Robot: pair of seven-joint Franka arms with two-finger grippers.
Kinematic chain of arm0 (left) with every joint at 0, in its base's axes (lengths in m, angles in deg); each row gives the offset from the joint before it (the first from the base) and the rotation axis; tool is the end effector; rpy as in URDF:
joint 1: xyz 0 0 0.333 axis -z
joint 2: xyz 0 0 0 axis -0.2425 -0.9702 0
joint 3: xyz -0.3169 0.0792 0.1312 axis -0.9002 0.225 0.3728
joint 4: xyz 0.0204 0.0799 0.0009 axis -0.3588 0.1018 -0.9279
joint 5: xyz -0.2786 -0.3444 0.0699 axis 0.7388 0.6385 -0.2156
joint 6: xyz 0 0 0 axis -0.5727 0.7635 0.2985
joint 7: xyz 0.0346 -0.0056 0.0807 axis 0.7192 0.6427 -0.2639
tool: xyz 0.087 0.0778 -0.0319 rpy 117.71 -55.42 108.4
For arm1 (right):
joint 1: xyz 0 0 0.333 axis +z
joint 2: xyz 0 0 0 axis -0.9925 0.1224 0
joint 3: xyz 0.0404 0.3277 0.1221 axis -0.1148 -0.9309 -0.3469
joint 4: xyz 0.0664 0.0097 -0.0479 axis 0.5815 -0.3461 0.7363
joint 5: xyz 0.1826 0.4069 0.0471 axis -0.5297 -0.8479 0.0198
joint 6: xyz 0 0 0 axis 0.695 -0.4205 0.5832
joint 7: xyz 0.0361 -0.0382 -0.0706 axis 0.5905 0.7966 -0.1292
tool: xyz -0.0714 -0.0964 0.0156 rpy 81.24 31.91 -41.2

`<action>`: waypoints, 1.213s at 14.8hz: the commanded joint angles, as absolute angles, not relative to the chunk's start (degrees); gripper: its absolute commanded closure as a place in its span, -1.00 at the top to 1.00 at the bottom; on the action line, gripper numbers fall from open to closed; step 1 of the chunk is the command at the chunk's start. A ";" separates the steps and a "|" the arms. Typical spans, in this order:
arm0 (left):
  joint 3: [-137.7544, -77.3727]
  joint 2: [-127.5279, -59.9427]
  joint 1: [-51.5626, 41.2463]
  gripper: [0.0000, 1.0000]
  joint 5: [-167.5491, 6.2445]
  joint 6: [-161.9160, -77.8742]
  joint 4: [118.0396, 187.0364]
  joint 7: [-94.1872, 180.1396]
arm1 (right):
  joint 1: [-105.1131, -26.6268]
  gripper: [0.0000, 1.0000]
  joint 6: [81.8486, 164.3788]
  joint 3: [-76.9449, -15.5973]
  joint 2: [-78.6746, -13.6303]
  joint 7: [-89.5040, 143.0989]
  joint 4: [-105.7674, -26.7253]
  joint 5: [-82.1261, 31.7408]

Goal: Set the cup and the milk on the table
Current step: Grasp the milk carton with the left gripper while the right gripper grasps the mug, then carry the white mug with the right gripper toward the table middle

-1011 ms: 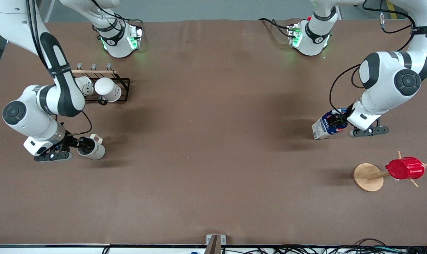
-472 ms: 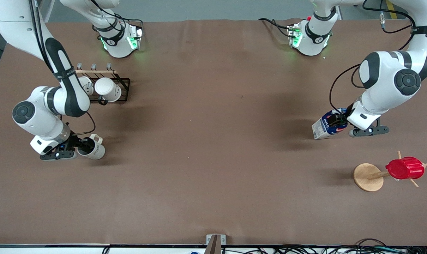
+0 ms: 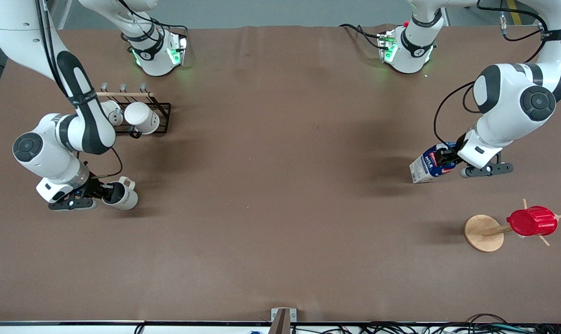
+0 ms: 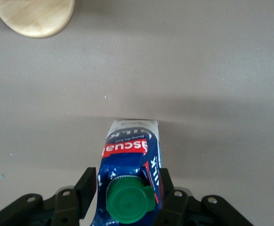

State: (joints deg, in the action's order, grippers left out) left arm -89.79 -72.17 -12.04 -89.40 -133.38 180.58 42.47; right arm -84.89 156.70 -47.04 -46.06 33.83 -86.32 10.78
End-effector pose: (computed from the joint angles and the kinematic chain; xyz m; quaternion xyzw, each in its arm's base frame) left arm 0.5762 -0.0248 0.3242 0.9991 0.0406 -0.0111 0.0009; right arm 0.6477 -0.0746 0.2137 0.9973 0.0450 0.0546 0.0205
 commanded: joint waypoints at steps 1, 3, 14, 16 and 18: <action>-89.94 -70.58 -11.84 0.03 -89.29 -133.69 181.94 41.96 | -83.42 -1.00 150.53 -47.76 -48.60 33.81 -83.96 9.54; -90.03 -70.40 -11.84 -0.40 -89.20 -133.51 181.24 41.78 | -82.88 -1.00 140.09 -50.21 -49.75 29.35 -78.52 9.46; -93.89 -71.71 -11.48 -0.98 -92.36 -112.60 161.57 43.10 | -64.97 -1.00 132.56 -65.25 -40.45 -4.21 -59.52 17.87; -96.78 -73.99 -11.48 -0.99 -94.81 -111.81 158.05 42.84 | -59.70 -1.00 133.17 -65.26 -38.07 -7.93 -58.90 20.08; -99.77 -76.19 -11.48 -1.00 -97.72 -110.67 155.23 42.14 | -56.88 -0.99 137.02 -65.26 -37.01 -10.30 -58.81 20.00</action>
State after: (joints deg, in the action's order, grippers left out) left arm -97.09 -72.15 -11.53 -94.67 -113.05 160.32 42.75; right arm -58.90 135.01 -65.51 -38.94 -7.69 -60.88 18.89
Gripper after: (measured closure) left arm 0.718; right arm 0.952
